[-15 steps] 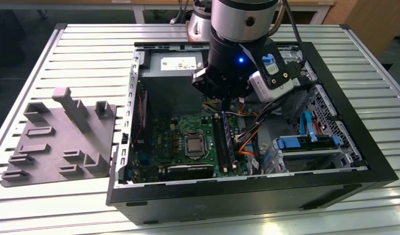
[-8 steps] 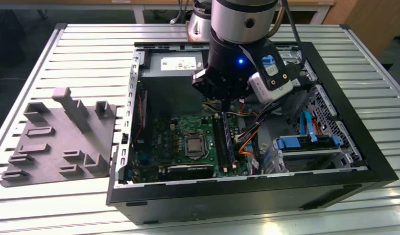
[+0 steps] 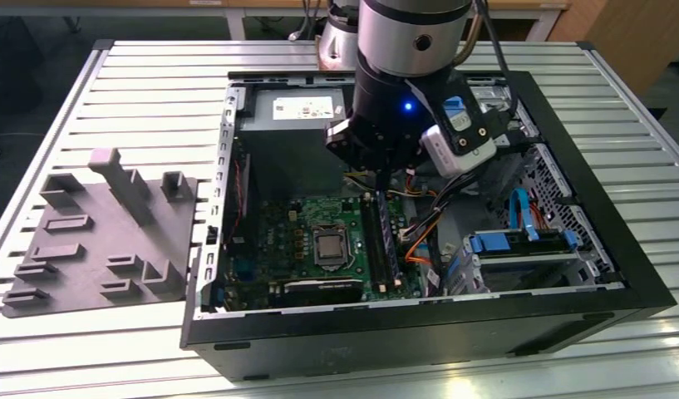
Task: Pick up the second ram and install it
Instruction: 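Insert the second ram into the second slot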
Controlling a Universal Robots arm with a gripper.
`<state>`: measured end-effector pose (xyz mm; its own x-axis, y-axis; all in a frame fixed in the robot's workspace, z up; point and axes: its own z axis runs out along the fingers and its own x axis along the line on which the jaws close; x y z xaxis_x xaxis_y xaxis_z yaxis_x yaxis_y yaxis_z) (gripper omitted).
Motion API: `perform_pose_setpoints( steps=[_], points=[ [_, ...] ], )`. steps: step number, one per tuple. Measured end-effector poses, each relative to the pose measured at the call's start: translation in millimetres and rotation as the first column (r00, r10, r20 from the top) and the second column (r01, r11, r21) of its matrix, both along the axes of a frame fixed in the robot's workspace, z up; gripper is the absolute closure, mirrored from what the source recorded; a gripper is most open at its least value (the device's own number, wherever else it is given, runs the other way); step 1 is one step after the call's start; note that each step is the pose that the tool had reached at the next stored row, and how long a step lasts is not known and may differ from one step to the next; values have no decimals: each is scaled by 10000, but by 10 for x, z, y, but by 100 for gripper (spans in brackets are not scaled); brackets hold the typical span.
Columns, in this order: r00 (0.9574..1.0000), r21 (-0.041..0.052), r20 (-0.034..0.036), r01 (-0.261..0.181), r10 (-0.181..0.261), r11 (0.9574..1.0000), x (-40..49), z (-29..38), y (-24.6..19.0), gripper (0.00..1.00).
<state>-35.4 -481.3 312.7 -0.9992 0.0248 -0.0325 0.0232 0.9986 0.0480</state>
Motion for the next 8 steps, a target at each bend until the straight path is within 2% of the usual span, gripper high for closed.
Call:
perform_pose_setpoints(
  steps=[8],
  points=[
    [10000,0,0,0,0,10000,0,-25,0,88]
  ],
)
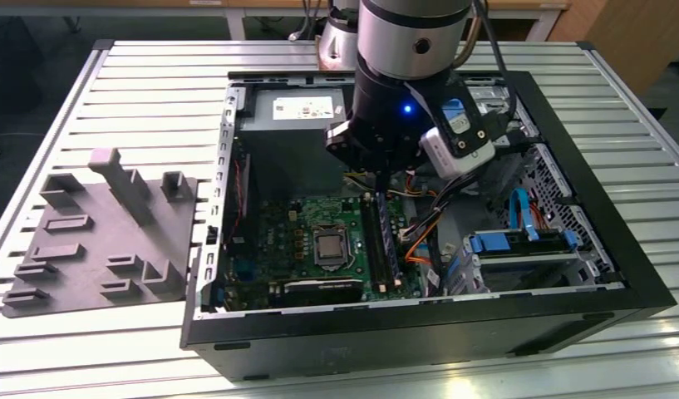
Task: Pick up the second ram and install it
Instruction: 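Insert the second ram into the second slot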
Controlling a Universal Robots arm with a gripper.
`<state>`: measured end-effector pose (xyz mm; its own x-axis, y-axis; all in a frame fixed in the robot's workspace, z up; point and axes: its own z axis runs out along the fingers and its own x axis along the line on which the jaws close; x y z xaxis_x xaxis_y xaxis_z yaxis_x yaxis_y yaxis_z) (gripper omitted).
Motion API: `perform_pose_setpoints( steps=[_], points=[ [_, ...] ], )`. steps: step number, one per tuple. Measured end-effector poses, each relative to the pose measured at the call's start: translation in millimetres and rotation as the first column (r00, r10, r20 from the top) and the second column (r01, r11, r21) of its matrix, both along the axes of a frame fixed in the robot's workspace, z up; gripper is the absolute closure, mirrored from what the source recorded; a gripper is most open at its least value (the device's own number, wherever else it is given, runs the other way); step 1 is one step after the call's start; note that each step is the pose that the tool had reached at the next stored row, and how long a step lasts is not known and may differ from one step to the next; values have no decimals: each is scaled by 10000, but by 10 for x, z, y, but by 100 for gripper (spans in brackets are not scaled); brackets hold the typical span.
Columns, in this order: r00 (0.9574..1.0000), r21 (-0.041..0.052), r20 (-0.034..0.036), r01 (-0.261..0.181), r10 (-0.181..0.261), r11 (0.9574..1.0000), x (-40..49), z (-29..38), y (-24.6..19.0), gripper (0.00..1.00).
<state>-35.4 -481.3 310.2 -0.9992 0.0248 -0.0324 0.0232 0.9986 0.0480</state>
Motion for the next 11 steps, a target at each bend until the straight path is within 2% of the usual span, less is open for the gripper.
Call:
perform_pose_setpoints(
  steps=[11],
  points=[
    [10000,-1,0,0,0,10000,0,-39,0,88]
  ],
)
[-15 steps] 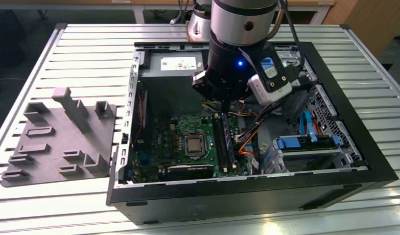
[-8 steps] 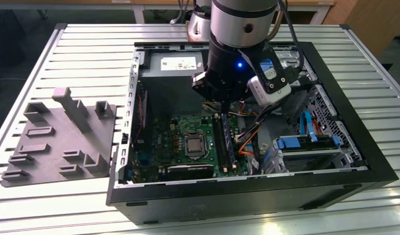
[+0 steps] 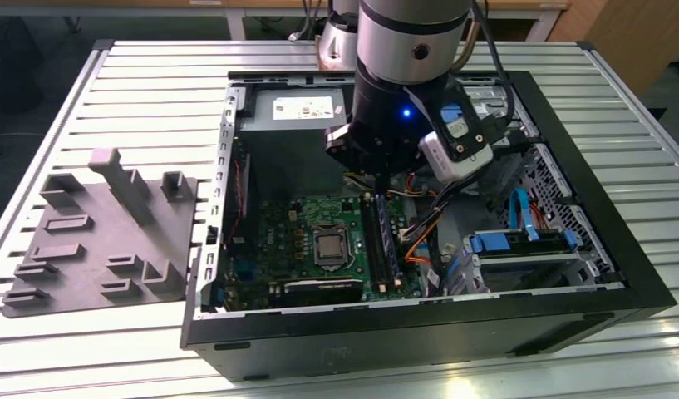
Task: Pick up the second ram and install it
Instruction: 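Insert the second ram into the second slot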
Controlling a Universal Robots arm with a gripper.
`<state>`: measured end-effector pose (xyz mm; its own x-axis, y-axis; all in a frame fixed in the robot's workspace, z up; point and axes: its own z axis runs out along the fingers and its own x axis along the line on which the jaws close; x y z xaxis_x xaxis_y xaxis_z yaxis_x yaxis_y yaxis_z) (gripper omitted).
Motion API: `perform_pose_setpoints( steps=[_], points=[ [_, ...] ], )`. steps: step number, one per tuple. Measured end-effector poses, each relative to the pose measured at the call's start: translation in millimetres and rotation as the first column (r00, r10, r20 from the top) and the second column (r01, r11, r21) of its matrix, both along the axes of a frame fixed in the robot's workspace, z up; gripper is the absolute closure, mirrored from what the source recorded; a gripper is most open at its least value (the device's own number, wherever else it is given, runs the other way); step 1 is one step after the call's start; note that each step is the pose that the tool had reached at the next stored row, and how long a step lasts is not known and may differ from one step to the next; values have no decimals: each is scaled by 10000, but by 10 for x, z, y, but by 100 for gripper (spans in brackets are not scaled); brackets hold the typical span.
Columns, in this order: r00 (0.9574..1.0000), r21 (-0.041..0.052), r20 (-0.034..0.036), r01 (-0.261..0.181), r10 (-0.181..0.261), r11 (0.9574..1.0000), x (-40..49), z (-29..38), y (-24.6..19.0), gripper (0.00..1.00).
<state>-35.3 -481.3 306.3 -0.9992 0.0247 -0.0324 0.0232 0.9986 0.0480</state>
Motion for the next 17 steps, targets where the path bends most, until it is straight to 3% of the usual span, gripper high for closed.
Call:
perform_pose_setpoints(
  steps=[17],
  points=[
    [10000,0,0,0,0,10000,0,-62,0,88]
  ],
)
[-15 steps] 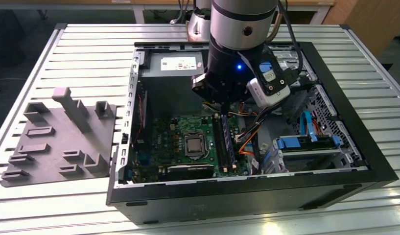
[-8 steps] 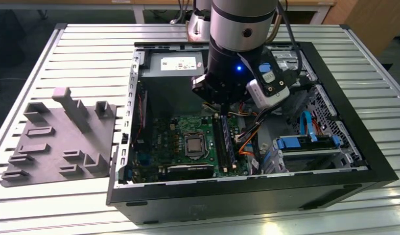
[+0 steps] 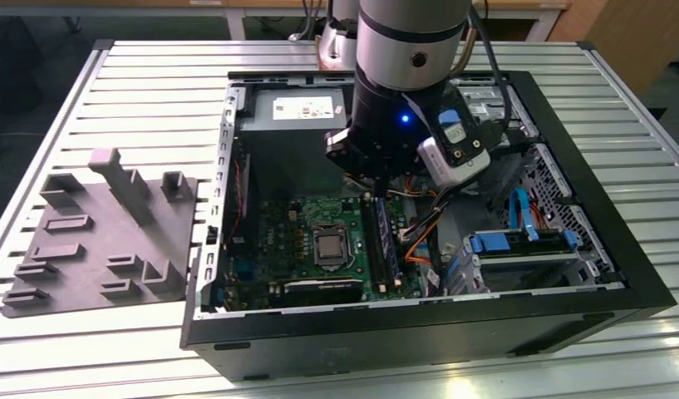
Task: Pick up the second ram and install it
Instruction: 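Insert the second ram into the second slot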
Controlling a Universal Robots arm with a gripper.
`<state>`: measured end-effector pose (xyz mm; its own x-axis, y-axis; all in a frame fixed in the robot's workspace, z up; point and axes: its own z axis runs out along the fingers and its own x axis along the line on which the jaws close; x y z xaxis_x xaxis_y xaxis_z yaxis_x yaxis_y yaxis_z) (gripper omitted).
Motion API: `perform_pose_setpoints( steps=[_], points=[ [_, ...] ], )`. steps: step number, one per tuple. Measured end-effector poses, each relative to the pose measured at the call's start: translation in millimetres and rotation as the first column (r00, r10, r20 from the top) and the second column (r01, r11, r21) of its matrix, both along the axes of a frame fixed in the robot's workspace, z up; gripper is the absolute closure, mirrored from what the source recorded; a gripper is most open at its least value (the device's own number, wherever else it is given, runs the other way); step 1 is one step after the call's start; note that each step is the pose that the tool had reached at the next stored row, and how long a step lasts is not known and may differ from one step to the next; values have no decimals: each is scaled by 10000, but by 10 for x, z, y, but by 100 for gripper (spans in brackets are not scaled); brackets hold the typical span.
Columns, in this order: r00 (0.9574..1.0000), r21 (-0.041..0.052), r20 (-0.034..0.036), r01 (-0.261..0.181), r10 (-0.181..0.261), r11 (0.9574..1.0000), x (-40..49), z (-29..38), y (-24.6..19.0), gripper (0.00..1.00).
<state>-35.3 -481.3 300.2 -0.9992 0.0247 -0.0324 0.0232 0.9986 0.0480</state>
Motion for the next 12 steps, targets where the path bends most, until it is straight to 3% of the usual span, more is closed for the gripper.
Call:
perform_pose_setpoints(
  steps=[12],
  points=[
    [10000,1,0,0,0,10000,0,-47,0,88]
  ],
)
